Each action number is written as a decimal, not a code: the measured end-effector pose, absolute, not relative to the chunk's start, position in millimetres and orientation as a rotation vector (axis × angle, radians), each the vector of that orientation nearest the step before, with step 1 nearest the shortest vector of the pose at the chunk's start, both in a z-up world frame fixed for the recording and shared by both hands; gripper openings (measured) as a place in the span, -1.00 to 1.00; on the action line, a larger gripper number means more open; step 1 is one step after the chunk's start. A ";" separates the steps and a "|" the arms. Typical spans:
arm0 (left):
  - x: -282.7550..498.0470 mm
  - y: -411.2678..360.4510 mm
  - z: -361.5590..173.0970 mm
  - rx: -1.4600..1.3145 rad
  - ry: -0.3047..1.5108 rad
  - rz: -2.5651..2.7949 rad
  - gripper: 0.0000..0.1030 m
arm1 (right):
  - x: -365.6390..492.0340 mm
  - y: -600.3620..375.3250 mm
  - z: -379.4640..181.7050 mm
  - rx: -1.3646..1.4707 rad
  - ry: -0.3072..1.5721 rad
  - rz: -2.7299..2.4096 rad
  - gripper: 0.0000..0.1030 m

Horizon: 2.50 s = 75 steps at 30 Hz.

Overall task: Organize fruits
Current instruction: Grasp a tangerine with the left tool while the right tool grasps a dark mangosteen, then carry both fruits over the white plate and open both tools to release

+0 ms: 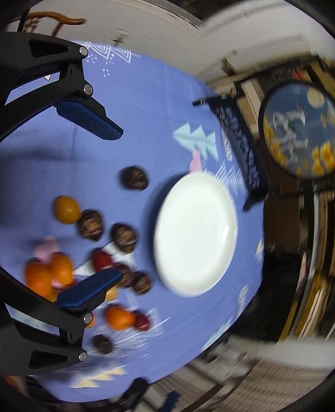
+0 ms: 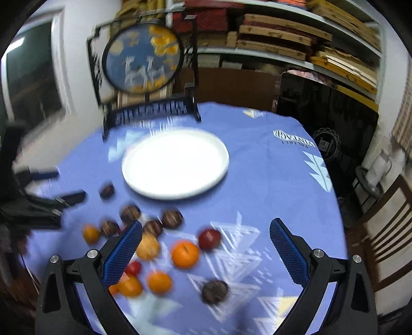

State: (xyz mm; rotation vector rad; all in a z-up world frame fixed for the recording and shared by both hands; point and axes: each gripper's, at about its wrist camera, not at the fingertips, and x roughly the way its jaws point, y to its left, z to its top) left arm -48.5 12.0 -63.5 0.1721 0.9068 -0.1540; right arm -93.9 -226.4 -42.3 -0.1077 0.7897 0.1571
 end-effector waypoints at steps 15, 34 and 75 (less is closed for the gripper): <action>-102.0 -40.6 -119.8 0.291 1.078 -0.498 0.90 | -114.8 -250.3 -142.4 -0.137 1.085 0.192 0.93; -88.7 -42.9 -152.3 0.235 1.194 -0.541 0.13 | -91.0 -241.2 -160.8 -0.080 1.198 0.293 -0.20; -39.1 60.8 19.0 -0.100 0.917 0.037 -0.11 | 48.2 -108.0 -63.6 -0.021 1.113 0.834 -0.20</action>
